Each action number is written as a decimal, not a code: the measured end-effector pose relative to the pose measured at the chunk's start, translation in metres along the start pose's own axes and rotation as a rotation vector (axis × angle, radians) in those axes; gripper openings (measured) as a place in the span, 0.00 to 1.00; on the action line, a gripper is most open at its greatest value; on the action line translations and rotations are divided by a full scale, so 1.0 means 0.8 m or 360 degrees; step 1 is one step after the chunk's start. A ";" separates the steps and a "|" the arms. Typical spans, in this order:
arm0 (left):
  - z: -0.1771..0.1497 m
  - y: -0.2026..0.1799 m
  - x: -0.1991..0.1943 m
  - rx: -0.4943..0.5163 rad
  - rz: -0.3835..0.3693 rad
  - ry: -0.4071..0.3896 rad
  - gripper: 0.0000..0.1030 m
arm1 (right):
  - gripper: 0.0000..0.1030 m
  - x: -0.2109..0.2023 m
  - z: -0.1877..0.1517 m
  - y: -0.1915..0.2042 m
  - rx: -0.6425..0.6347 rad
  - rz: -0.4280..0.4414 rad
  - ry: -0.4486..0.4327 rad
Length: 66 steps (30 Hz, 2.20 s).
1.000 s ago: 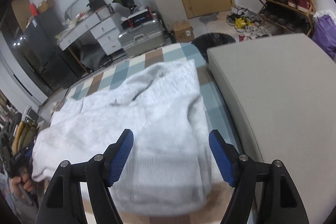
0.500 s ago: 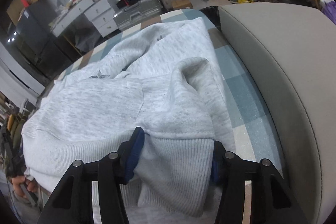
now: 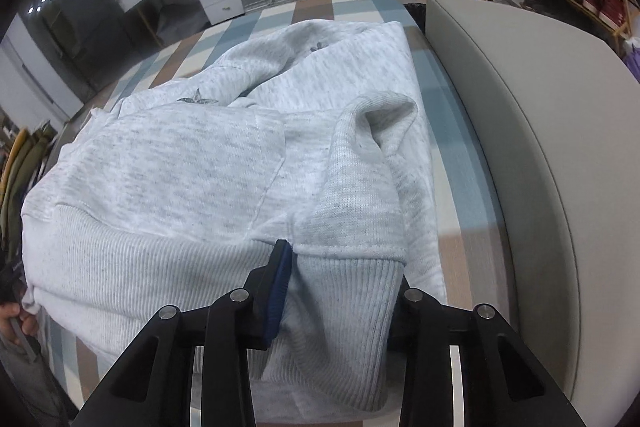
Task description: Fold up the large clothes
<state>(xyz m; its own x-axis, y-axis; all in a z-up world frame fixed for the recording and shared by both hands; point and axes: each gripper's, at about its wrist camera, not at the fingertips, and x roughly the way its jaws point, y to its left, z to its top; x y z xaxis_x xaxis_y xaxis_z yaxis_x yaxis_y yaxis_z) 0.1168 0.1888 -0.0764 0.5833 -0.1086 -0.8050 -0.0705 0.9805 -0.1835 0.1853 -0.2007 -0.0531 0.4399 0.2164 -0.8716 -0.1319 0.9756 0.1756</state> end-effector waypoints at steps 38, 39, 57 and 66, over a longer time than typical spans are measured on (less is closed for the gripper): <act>-0.081 -0.008 -0.114 -0.0520 -0.0383 -0.0177 0.05 | 0.68 -0.098 -0.126 -0.054 0.0649 0.0475 -0.0277; -0.078 -0.008 -0.118 -0.0532 -0.0405 -0.0189 0.05 | 0.68 -0.098 -0.127 -0.056 0.0663 0.0485 -0.0278; -0.079 -0.012 -0.145 -0.0445 -0.0400 -0.0273 0.03 | 0.68 -0.061 -0.117 -0.057 0.0835 0.0792 -0.0243; -0.077 -0.010 -0.117 -0.0446 -0.0372 -0.0168 0.23 | 0.68 -0.055 -0.104 -0.045 0.0826 0.0825 -0.0282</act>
<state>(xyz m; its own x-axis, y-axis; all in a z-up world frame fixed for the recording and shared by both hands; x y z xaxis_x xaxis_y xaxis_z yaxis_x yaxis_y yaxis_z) 0.0130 0.1809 -0.0341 0.6890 -0.2924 -0.6632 -0.1357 0.8468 -0.5143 0.0965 -0.2482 -0.0590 0.5775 0.6126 -0.5396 0.0552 0.6302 0.7745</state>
